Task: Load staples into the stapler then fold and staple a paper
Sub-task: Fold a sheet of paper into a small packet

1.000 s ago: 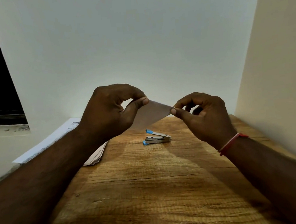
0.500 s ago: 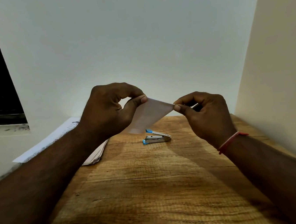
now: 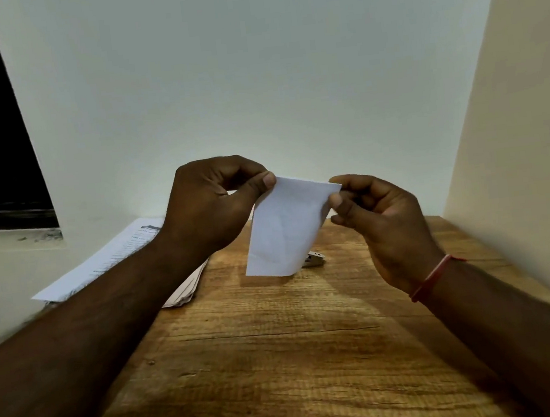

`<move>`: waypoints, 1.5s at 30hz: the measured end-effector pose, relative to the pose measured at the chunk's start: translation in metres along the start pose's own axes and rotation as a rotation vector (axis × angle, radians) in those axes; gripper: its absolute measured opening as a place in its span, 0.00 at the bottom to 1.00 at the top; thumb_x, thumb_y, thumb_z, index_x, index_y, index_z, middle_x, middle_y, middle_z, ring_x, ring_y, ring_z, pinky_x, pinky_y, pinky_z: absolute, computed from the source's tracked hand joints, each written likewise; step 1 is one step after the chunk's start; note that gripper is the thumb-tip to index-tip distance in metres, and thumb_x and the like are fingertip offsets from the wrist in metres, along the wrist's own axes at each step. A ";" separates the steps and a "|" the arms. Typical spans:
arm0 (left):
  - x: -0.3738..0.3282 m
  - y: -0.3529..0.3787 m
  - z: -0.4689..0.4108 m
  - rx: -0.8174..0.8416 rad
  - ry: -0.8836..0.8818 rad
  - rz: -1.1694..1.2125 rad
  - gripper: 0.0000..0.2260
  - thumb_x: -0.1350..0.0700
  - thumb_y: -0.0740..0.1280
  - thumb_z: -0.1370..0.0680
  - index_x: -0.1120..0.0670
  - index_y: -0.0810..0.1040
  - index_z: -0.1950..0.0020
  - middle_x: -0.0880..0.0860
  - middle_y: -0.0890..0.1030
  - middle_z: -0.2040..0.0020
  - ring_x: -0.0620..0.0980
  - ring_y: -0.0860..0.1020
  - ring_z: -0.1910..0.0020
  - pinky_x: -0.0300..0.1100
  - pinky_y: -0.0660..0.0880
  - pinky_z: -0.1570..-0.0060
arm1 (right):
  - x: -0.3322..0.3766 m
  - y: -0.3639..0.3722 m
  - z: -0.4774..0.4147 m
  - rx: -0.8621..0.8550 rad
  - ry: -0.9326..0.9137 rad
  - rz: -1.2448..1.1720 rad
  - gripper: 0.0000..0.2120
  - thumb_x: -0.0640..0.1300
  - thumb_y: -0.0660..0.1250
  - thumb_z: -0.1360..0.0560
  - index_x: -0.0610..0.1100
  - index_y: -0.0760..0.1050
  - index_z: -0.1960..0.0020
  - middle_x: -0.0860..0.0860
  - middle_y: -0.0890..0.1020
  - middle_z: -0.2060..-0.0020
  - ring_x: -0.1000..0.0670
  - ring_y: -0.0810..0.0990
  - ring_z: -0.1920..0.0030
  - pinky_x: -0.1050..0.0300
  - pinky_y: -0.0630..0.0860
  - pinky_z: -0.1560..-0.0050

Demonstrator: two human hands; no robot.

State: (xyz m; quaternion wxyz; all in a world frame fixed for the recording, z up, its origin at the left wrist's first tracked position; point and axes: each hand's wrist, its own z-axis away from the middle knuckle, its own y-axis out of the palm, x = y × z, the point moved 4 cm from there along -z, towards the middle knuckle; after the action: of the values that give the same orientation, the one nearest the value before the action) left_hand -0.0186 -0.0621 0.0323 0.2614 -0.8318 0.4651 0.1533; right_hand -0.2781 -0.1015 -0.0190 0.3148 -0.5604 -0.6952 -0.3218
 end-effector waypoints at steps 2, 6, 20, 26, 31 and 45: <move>0.002 0.001 0.001 -0.001 -0.037 0.027 0.02 0.60 0.79 0.19 0.57 0.92 0.50 0.48 0.91 0.55 0.45 0.89 0.52 0.38 0.83 0.48 | -0.002 0.005 0.003 0.048 0.009 0.021 0.15 0.48 0.83 0.29 0.47 0.89 0.43 0.46 0.92 0.45 0.46 0.90 0.42 0.53 0.86 0.43; 0.003 0.006 0.002 0.007 -0.090 0.097 0.03 0.60 0.79 0.19 0.56 0.91 0.52 0.49 0.91 0.56 0.48 0.89 0.53 0.39 0.83 0.49 | -0.001 0.009 0.005 0.017 0.040 -0.025 0.14 0.49 0.82 0.26 0.42 0.90 0.46 0.44 0.92 0.47 0.45 0.90 0.47 0.53 0.86 0.46; 0.015 0.019 0.008 0.207 -0.316 0.334 0.06 0.58 0.77 0.17 0.59 0.89 0.52 0.54 0.92 0.55 0.50 0.91 0.55 0.37 0.83 0.53 | 0.004 0.004 -0.003 -0.097 0.157 -0.129 0.05 0.43 0.77 0.19 0.42 0.88 0.52 0.47 0.88 0.56 0.50 0.86 0.56 0.57 0.84 0.55; 0.029 0.016 0.007 0.742 -0.440 0.133 0.06 0.54 0.79 0.19 0.55 0.92 0.54 0.56 0.92 0.54 0.47 0.86 0.59 0.40 0.83 0.58 | -0.010 -0.005 -0.006 0.138 0.532 0.066 0.06 0.42 0.78 0.20 0.38 0.87 0.49 0.40 0.90 0.52 0.42 0.88 0.53 0.49 0.86 0.52; 0.038 0.030 0.027 1.117 -0.566 -0.111 0.08 0.53 0.76 0.17 0.52 0.90 0.54 0.52 0.92 0.52 0.43 0.82 0.59 0.40 0.77 0.58 | -0.029 -0.005 0.002 0.459 0.739 0.322 0.06 0.35 0.78 0.22 0.40 0.87 0.46 0.39 0.87 0.50 0.41 0.84 0.51 0.50 0.83 0.54; 0.054 0.042 0.024 0.702 -0.649 0.336 0.07 0.55 0.79 0.19 0.57 0.92 0.44 0.60 0.91 0.52 0.50 0.88 0.58 0.41 0.86 0.56 | -0.033 -0.002 0.004 0.345 0.689 0.163 0.18 0.42 0.81 0.29 0.34 0.88 0.43 0.39 0.91 0.48 0.46 0.91 0.52 0.53 0.88 0.52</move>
State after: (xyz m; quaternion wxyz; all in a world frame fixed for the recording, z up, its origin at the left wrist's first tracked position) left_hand -0.0263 -0.1036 -0.0267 0.6281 -0.5168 0.5107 0.2784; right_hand -0.2744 -0.1173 -0.0478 0.6436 -0.4118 -0.5460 -0.3436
